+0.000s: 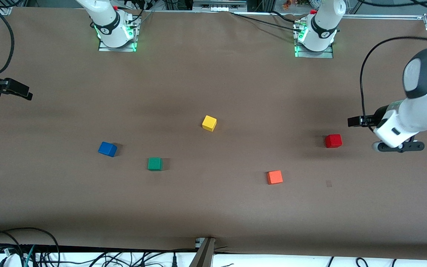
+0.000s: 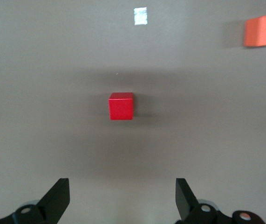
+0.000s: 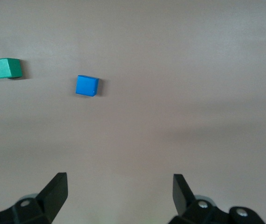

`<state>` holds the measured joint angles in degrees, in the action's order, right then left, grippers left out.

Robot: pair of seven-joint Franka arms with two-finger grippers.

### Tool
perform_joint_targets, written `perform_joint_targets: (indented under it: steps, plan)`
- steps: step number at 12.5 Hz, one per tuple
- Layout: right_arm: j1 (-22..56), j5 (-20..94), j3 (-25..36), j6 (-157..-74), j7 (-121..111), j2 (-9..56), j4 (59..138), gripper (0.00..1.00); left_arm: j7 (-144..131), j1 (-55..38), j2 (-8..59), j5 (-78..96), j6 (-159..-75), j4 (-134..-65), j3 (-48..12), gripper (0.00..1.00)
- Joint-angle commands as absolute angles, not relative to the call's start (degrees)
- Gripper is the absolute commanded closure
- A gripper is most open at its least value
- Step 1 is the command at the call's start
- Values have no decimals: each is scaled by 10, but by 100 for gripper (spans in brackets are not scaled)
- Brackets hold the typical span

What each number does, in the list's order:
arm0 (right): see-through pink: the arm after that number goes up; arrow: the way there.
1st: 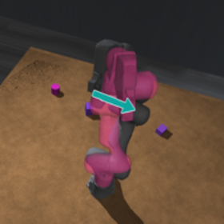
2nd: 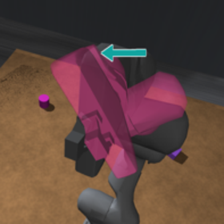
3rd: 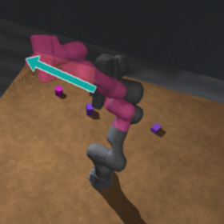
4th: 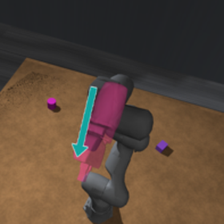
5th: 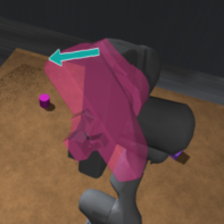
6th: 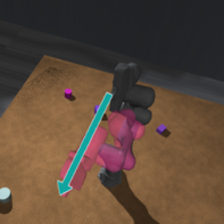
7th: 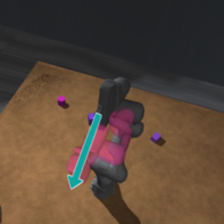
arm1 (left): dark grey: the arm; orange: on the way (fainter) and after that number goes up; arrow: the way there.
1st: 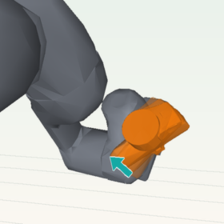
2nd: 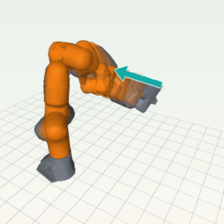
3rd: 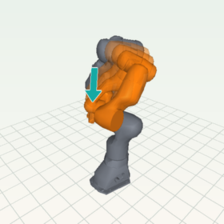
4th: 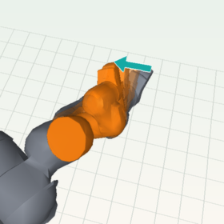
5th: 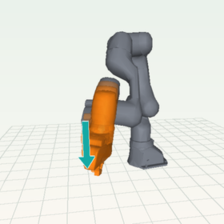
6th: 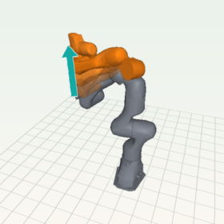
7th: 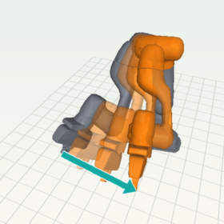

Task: Pass red block to right arm, stack on blue
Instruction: 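Move the left gripper down over the red cube, then close the left gripper on the red cube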

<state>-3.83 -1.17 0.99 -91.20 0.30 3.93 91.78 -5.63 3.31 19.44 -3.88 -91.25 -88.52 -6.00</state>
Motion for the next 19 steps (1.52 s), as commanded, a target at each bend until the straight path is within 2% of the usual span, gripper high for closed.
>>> perform_joint_targets:
  steps: [1,3,9,12,14,19]
  plan:
    - [-39,-11,10,-923,13,41,925,0,-52,26,237,-77,-924,-877,-63,0]
    - [-39,-11,10,-932,13,44,925,0,-52,35,266,-77,-974,-898,-63,0]
    - [-40,24,10,-933,13,44,927,0,-55,66,262,-77,-1223,-1082,-63,0]
    - [-40,25,10,-933,13,45,928,0,-55,80,253,-77,-1310,-1160,-63,0]
    - [-40,25,10,-933,13,46,930,0,-55,81,251,-77,-1340,-1180,-63,0]
    - [-40,32,10,-933,13,50,932,0,-57,77,254,-77,-1345,-1179,-63,0]
